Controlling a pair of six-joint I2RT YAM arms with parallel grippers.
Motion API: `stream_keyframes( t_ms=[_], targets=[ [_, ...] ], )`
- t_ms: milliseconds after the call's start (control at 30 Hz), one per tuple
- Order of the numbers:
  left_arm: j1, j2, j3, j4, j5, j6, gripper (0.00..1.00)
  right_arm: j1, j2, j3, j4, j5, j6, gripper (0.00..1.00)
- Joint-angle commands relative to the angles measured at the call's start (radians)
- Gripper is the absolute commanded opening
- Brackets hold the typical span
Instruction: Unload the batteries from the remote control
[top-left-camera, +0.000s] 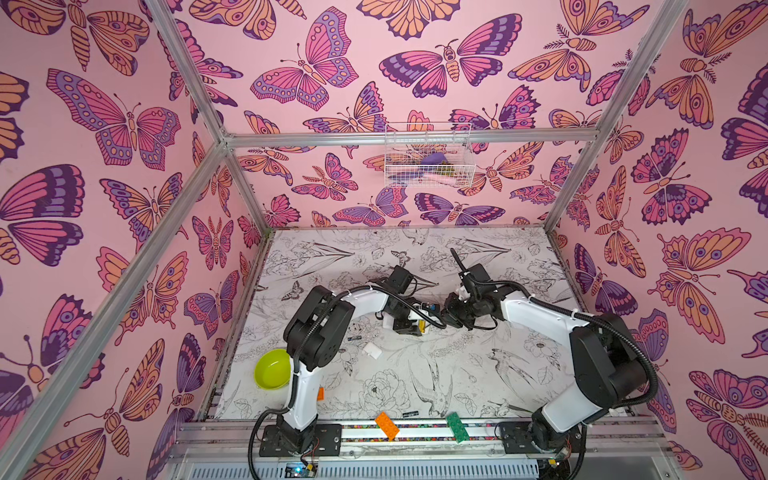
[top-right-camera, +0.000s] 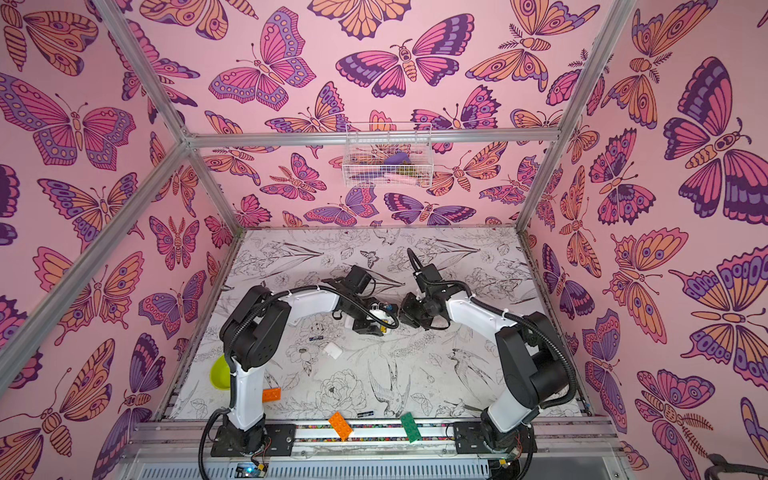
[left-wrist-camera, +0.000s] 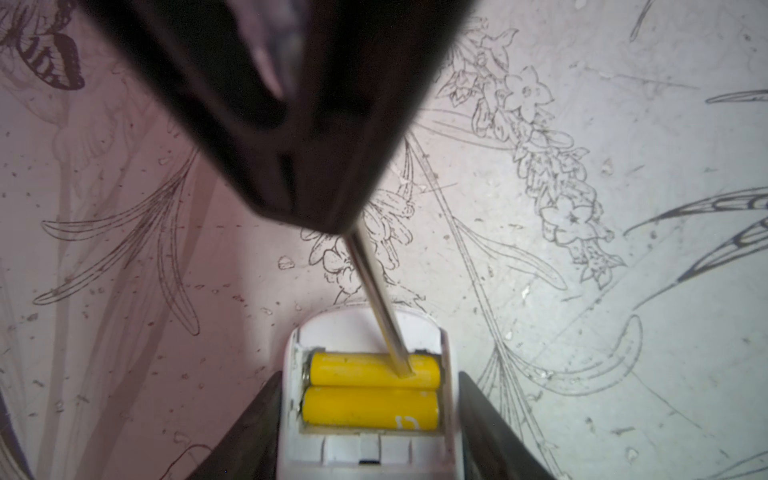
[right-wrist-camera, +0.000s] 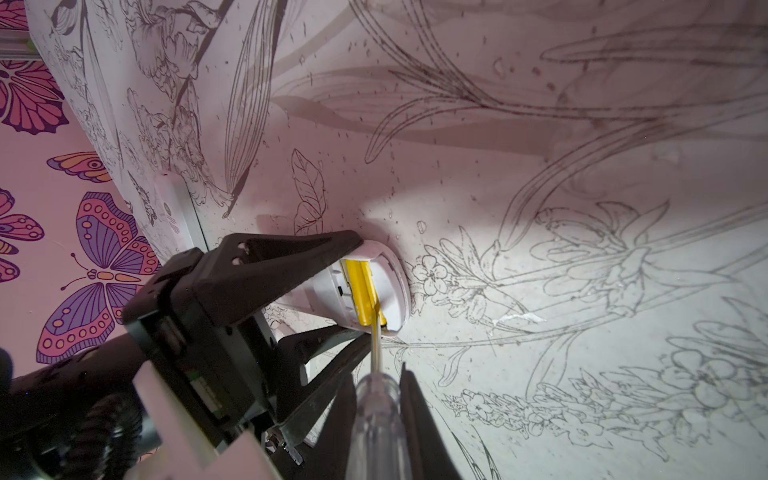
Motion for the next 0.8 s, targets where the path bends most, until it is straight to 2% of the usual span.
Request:
stream_keyframes(
  t_ms=[0,267,433,767],
  targets=[
    [-0.021,0.043,-0.029,0.004,-0.081,0.02,0.31,0.034,0.052,0.024,-0.034,0.004,-0.014,0.0],
    [-0.022,0.047,-0.031,0.003,-0.084,0.023,0.3,0.061,0.072,0.096,-0.095,0.0,-0.053,0.0],
    [-0.022,0.048,-0.029,0.006,-0.085,0.021,0.3,0.063,0.074,0.072,-0.082,-0.01,-0.039,0.0],
    [-0.021,0.049,-0.038,0.006,-0.088,0.032,0.32,0.021,-0.021,0.034,0.043,-0.073,0.0,0.0]
  ],
)
